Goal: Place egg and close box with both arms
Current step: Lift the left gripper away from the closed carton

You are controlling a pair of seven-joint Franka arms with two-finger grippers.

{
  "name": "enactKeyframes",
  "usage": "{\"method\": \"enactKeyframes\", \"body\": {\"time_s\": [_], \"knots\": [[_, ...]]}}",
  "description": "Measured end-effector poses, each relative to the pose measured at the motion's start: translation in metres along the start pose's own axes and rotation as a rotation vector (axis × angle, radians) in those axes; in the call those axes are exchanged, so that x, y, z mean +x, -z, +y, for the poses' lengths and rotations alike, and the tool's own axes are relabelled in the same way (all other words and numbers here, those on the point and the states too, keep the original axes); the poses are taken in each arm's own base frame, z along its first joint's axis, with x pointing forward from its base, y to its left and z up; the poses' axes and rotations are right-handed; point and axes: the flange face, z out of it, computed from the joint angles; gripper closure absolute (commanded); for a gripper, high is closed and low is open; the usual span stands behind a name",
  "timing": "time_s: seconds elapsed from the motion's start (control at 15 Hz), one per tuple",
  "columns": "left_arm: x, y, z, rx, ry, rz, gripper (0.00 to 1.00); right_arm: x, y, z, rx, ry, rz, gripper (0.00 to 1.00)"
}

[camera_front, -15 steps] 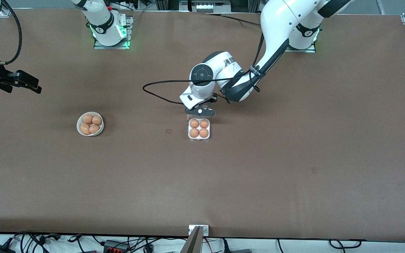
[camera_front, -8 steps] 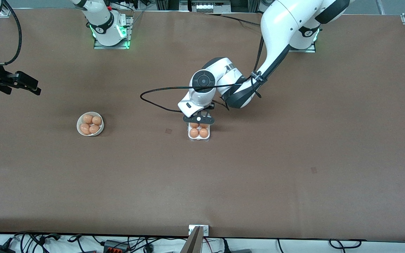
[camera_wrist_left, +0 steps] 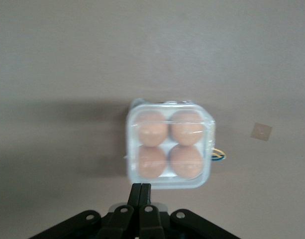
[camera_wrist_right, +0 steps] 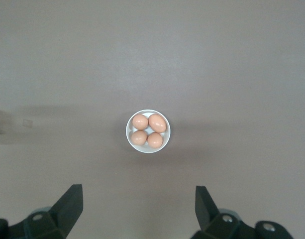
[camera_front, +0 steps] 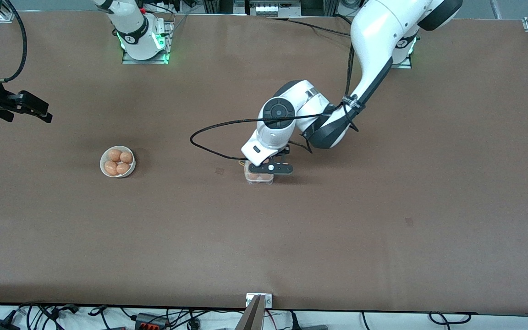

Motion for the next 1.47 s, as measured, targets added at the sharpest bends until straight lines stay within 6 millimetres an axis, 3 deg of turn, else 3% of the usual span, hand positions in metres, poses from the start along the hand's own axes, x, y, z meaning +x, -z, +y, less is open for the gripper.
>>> {"method": "enactKeyframes", "body": {"time_s": [0.13,0.27,0.67,1.0,1.07,1.2,1.33,1.47], "knots": [[0.000,0.027,-0.012,0.036,0.027,0.026,1.00,0.000,0.000,0.000,0.000,0.000,0.000,0.00],[0.005,0.060,-0.044,0.064,0.066,0.062,1.00,0.000,0.000,0.000,0.000,0.000,0.000,0.00],[0.032,0.156,-0.179,0.119,0.102,0.125,1.00,0.000,0.000,-0.004,0.000,0.007,-0.001,0.00],[0.053,0.233,-0.306,0.146,0.086,0.173,1.00,0.000,0.000,-0.002,-0.001,0.004,-0.001,0.00],[0.050,0.244,-0.321,0.154,0.097,0.175,1.00,0.000,0.000,-0.001,-0.001,0.002,-0.001,0.00],[0.044,0.259,-0.333,0.165,0.112,0.178,1.00,-0.001,-0.004,0.000,-0.001,0.001,-0.008,0.00],[0.040,0.267,-0.343,0.164,0.099,0.172,1.00,-0.001,-0.007,0.000,-0.001,0.001,-0.015,0.00],[0.042,0.269,-0.369,0.096,0.076,0.139,0.95,-0.001,-0.007,-0.001,-0.001,0.002,-0.016,0.00]]}}
